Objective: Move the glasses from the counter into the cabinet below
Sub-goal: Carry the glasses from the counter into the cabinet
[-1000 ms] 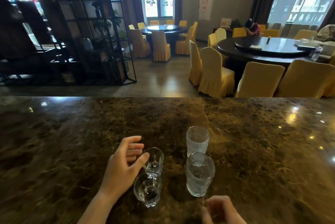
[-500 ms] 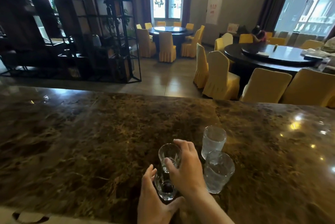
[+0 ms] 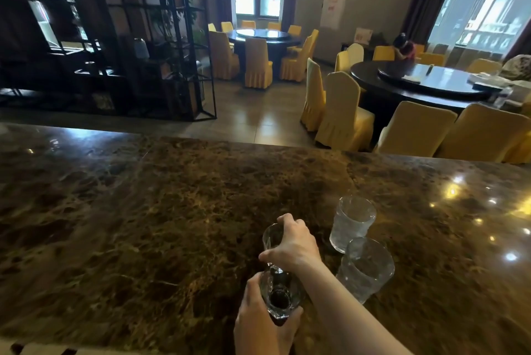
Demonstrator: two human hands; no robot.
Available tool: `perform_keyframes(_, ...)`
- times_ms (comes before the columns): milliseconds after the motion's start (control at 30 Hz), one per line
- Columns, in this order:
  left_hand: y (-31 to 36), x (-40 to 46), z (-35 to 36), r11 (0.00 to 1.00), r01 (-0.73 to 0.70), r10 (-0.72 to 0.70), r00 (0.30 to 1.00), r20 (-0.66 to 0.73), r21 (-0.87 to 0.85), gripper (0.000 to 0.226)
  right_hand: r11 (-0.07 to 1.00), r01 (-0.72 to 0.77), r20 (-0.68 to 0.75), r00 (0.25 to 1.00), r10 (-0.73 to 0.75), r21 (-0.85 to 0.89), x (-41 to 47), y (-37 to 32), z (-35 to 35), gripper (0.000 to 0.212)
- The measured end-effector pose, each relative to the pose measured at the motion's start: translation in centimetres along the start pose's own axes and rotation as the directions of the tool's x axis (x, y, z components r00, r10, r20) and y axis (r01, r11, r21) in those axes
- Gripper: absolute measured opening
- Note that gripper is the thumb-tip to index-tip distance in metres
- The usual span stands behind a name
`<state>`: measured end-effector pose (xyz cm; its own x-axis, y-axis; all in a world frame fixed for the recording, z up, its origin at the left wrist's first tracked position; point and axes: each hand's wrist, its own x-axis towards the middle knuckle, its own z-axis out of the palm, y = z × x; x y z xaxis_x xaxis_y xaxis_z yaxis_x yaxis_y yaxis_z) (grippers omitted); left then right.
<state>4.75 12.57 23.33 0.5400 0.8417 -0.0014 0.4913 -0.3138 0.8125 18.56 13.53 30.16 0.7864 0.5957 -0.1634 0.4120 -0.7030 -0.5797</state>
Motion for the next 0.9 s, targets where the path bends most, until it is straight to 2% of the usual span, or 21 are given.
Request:
perform_keyframes(133,0.0,0.2,-0.1,1.000,-0.018,0.018,1.000,-0.001,0.016,0.089,0.999,-0.014,-0.042,0.999,0.012,-0.036,-0.2,-0.2,0.1,0.087)
perform_keyframes(367,-0.6,0.4,-0.8,0.996,-0.092,0.091,0.995,0.045,0.015,0.086,0.993,0.070,-0.203,0.975,-0.088,-0.090,-2.8,-0.9,-2.0,0.091)
perform_keyframes(667,0.9,-1.7,-3.6,0.976,-0.214,0.215,0.975,-0.049,0.033,0.083,0.965,0.239,-0.359,0.896,-0.263,-0.109,-10.4,-0.1,-6.7,0.092)
perform_keyframes(900,2.1,-6.5,-7.1,0.961,-0.268,0.275,0.949,-0.153,0.066,0.080,0.948,0.303,-0.324,0.891,-0.318,-0.099,-18.5,4.0,-9.7,0.093)
